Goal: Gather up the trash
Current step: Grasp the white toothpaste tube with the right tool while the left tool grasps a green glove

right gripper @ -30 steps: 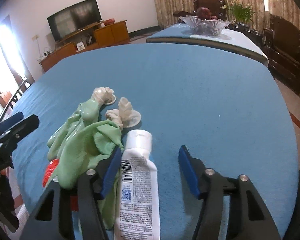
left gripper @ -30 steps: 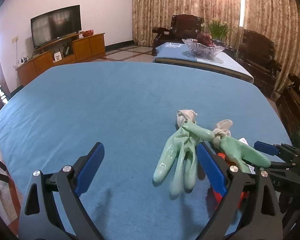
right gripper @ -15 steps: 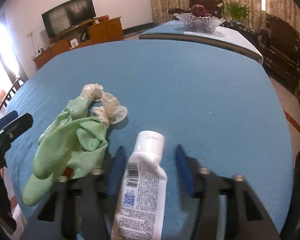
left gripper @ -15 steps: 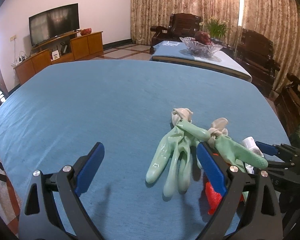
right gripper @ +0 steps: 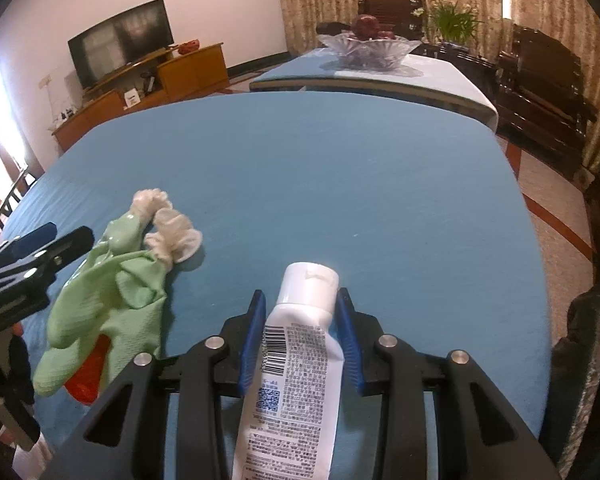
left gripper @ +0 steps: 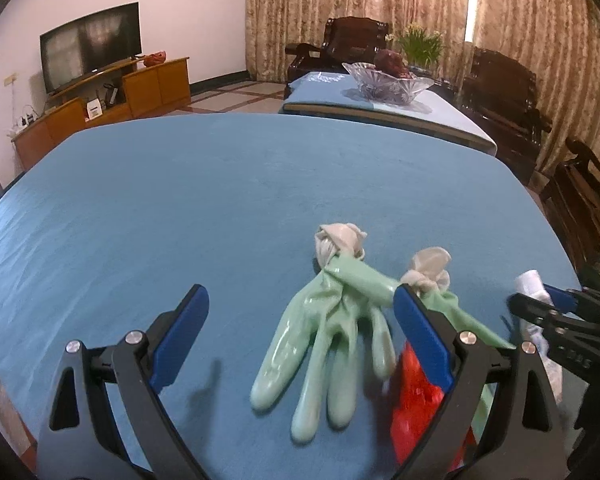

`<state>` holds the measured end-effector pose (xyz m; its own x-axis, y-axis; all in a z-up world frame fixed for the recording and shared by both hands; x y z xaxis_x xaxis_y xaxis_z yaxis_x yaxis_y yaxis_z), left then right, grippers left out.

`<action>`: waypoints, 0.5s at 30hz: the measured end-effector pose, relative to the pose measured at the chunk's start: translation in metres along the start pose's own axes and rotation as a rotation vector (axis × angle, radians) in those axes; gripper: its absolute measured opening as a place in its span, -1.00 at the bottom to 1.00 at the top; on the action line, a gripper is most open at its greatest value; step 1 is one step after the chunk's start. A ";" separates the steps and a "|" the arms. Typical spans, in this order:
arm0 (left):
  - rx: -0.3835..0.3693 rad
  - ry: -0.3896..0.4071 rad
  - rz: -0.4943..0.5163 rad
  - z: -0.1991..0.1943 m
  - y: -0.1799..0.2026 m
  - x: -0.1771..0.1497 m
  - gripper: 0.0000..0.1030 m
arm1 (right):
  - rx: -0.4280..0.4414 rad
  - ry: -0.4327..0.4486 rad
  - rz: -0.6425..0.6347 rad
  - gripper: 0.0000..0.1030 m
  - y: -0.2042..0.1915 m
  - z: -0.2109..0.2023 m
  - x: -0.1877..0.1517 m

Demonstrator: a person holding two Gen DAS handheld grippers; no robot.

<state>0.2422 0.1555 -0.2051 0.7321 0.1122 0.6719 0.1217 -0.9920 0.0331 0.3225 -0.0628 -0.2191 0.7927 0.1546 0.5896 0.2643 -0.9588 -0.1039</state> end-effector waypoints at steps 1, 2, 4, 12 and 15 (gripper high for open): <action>0.000 -0.005 -0.004 0.005 0.000 0.003 0.74 | -0.001 0.002 0.002 -0.31 0.001 -0.001 -0.001; -0.002 -0.011 -0.006 0.010 0.000 0.005 0.70 | 0.000 0.004 0.006 -0.31 0.003 -0.001 -0.001; -0.011 -0.047 -0.008 0.024 0.000 0.007 0.58 | 0.004 0.009 0.015 -0.31 0.006 -0.002 0.000; -0.128 -0.121 -0.019 0.044 0.004 0.000 -0.14 | 0.018 0.028 0.021 -0.31 0.003 -0.007 0.004; -0.159 -0.121 -0.036 0.044 0.003 -0.004 -0.53 | 0.026 0.034 0.013 -0.31 0.000 -0.011 0.002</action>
Point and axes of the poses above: each gripper's, at about its wrist camera, not at the fingertips, and z roughly the way its jaws point, y to its right, x to its top, the point moved 1 cm from there along z, roughly the way its jaws point, and after that the axes turned 5 degrees about -y, right-handed, at the moved point
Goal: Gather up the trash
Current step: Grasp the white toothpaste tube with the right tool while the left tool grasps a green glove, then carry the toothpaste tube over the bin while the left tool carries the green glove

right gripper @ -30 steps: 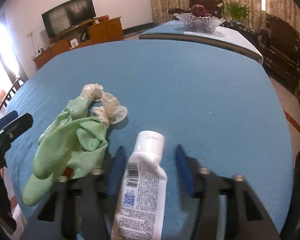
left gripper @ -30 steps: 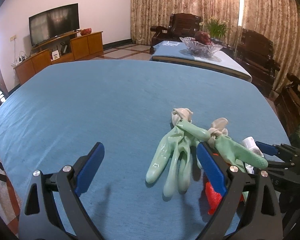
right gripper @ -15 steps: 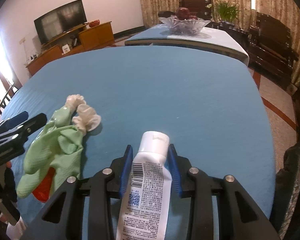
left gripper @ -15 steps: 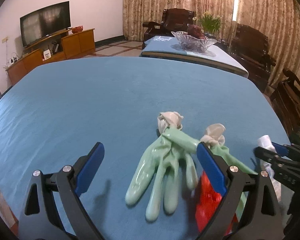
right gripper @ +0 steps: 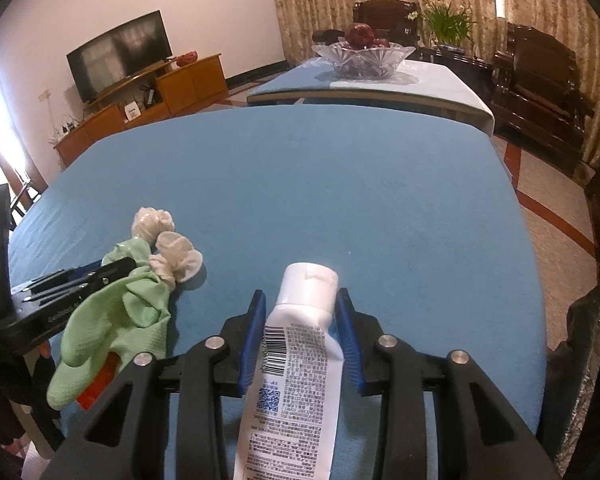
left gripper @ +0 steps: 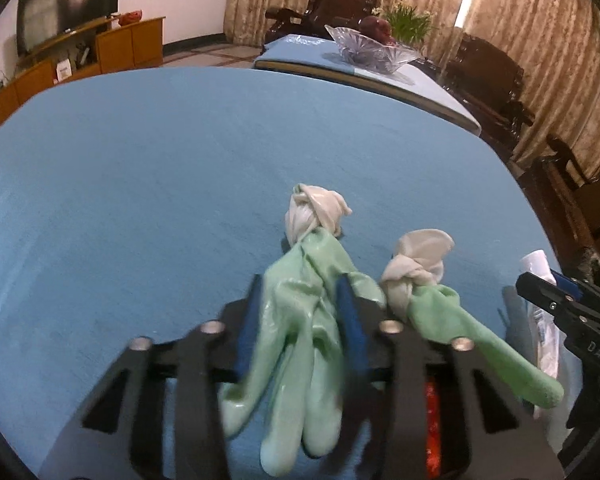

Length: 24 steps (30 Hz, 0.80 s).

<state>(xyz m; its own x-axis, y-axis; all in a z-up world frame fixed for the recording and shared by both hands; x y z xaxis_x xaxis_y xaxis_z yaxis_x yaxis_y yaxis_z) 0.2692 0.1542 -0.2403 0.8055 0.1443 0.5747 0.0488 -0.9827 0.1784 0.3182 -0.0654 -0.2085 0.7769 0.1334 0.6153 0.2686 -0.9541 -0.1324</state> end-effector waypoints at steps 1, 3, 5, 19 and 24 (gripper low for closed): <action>-0.002 0.006 0.002 -0.001 0.002 -0.001 -0.65 | 0.003 0.003 -0.003 -0.31 -0.001 -0.002 0.000; 0.011 0.022 0.015 -0.006 0.007 -0.001 -0.74 | 0.012 0.009 -0.004 -0.31 -0.001 -0.008 0.001; 0.020 0.044 0.013 -0.013 0.010 -0.001 -0.78 | 0.019 0.012 -0.004 -0.32 -0.001 -0.012 0.002; 0.058 0.182 0.082 -0.083 0.049 0.016 -0.80 | 0.062 0.097 0.000 -0.32 0.001 -0.066 0.017; 0.038 0.215 0.124 -0.100 0.076 0.021 -0.80 | 0.063 0.124 0.003 -0.32 0.005 -0.088 0.023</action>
Point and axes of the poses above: each gripper's, at about its wrist camera, not at the fingertips, and z roughly the way its jaws point, y to its right, x to its top, the point moved 1 cm from there along z, roughly the way its jaws point, and after that the axes turned 5 degrees about -y, right-handed, at the moved point
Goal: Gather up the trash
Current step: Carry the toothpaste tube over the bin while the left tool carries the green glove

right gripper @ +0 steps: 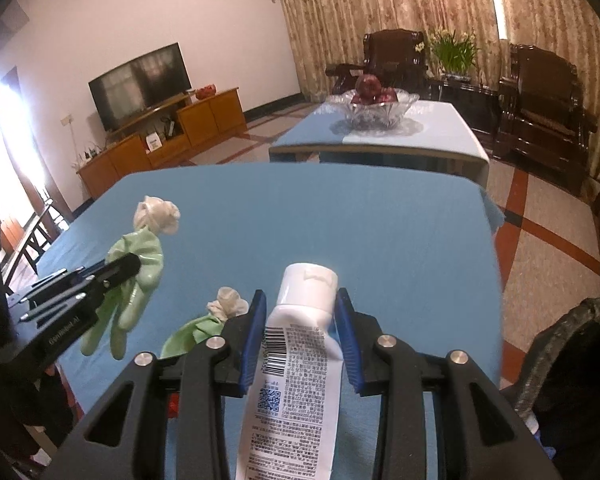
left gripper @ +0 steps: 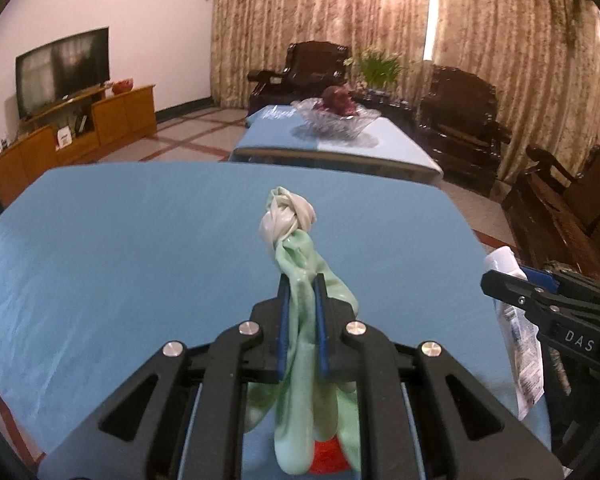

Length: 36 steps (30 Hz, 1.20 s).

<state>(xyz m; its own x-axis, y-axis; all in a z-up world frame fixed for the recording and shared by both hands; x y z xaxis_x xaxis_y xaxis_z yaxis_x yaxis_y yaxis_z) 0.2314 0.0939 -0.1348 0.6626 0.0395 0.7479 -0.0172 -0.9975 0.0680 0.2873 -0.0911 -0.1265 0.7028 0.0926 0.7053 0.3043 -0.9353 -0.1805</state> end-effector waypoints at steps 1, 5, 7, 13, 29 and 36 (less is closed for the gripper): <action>-0.007 0.007 0.009 -0.003 0.004 0.001 -0.80 | -0.002 0.005 0.002 -0.32 0.001 -0.004 0.001; -0.035 0.031 0.037 -0.012 0.024 0.008 -0.80 | -0.016 0.045 0.013 -0.32 0.010 -0.027 0.007; -0.050 0.037 0.042 -0.016 0.035 0.011 -0.80 | -0.025 0.061 0.014 -0.32 0.015 -0.038 0.008; -0.091 0.059 0.049 -0.027 0.065 0.017 -0.80 | -0.058 0.122 0.024 -0.32 0.033 -0.077 0.014; -0.238 0.138 0.108 -0.053 0.174 0.039 -0.80 | -0.209 0.233 0.089 -0.32 0.095 -0.172 0.001; -0.334 0.137 0.163 -0.053 0.235 0.038 -0.80 | -0.292 0.261 0.130 -0.32 0.135 -0.206 -0.010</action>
Point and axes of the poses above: each gripper's, at about its wrist camera, not at the fingertips, and z roughly the way its jaws point, y to its right, x to its top, the point moved 1 cm from there along z, roughly the way its jaws point, and after that the axes turned 5 degrees about -y, right-handed, at the moved point
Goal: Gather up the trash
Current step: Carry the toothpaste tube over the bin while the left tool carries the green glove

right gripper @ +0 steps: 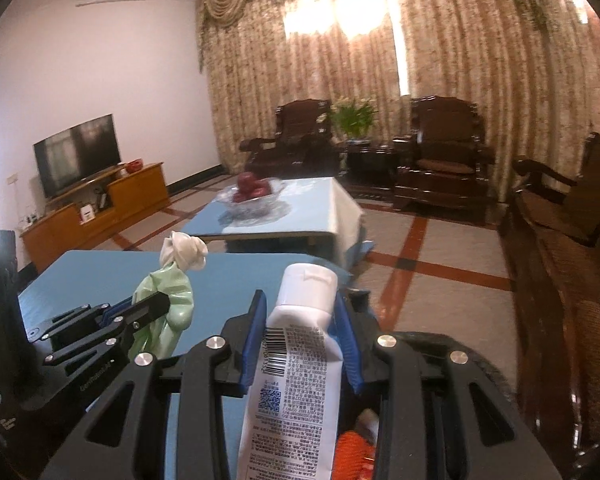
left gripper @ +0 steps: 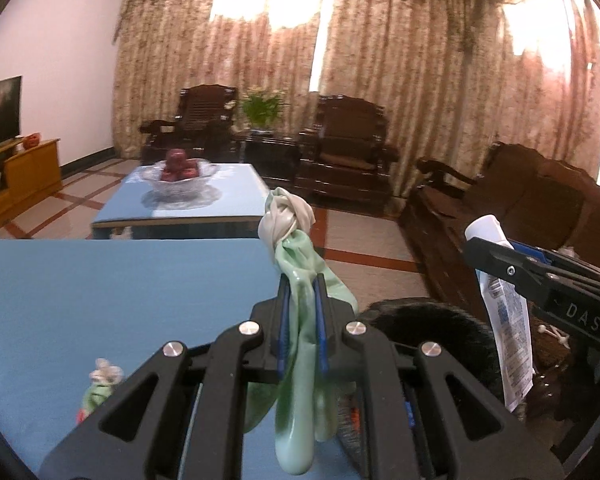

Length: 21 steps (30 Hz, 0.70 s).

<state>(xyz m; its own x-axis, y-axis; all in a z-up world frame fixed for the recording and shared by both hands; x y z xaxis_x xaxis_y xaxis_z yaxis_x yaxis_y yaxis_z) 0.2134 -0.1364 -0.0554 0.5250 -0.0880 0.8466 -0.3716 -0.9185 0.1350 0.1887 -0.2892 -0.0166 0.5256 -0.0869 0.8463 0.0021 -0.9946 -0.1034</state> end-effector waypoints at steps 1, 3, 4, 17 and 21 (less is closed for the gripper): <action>-0.013 0.000 0.006 0.003 0.009 0.000 -0.80 | -0.013 0.003 0.007 -0.32 0.008 -0.003 0.000; -0.035 -0.001 0.018 0.009 0.024 0.000 -0.80 | -0.032 0.010 0.019 -0.32 0.020 -0.006 0.000; -0.048 -0.002 0.023 0.013 0.032 0.000 -0.80 | -0.046 0.014 0.026 -0.32 0.028 -0.009 -0.001; -0.158 -0.037 0.085 0.045 0.107 -0.021 -0.79 | -0.154 -0.023 0.091 -0.32 0.099 -0.012 -0.027; -0.185 -0.084 0.096 0.063 0.122 -0.036 -0.78 | -0.165 -0.063 0.105 -0.33 0.115 0.000 -0.041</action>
<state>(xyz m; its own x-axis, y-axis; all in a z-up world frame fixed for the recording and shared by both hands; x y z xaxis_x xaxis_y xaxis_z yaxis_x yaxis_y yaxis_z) 0.1976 -0.2700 -0.1019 0.5393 -0.2102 0.8155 -0.5529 -0.8188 0.1546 0.1677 -0.3998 -0.0634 0.5674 -0.1925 0.8007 -0.1921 -0.9764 -0.0986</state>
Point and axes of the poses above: each gripper's, at about its wrist camera, not at the fingertips, and z roughly the way its jaws point, y to its right, x to its top, the point moved 1 cm from there along z, roughly the way its jaws point, and after that the axes turned 5 degrees about -y, right-handed, at the moved point
